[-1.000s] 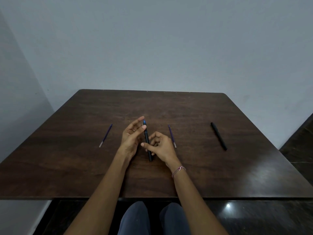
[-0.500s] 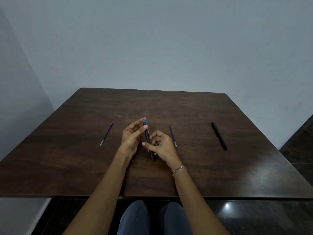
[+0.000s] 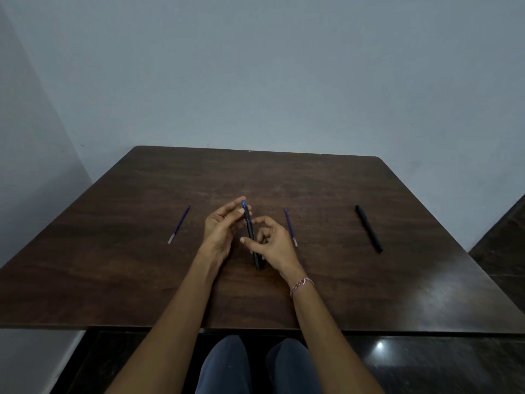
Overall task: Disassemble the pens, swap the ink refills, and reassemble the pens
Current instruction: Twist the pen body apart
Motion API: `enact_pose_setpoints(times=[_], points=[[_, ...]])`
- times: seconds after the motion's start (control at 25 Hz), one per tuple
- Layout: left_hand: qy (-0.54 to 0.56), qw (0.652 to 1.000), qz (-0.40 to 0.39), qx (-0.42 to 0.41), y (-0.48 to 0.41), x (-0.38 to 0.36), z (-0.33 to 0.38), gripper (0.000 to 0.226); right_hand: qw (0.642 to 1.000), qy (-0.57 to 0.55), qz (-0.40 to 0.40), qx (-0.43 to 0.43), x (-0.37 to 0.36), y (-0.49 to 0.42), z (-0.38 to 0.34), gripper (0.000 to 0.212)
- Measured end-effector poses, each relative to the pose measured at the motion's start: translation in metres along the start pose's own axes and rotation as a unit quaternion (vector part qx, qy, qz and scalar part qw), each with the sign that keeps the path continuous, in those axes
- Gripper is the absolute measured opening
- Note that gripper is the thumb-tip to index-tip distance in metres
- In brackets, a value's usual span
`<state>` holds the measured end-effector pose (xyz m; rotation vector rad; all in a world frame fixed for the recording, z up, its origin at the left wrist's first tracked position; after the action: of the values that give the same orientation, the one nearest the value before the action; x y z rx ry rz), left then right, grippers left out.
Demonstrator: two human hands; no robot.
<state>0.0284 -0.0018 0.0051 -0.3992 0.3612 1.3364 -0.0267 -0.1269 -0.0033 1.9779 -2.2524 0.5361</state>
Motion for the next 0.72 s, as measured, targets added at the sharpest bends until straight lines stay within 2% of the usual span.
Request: enact_pose_setpoints(times=[0.72], points=[[0.022,0.996,0.091,-0.016,-0.006,-0.002,0.014,0.02,1.0,0.014,0.002,0.028,0.001,0.004,-0.01,0.033]])
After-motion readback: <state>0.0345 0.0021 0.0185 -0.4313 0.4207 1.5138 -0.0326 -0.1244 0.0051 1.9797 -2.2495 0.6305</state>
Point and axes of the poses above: each hand's wrist, its own y-axis away from the middle knuckle, its own x-axis out of the back of the hand, z = x × y, the point moved 3 cm from there along -y, towards the middle knuckle
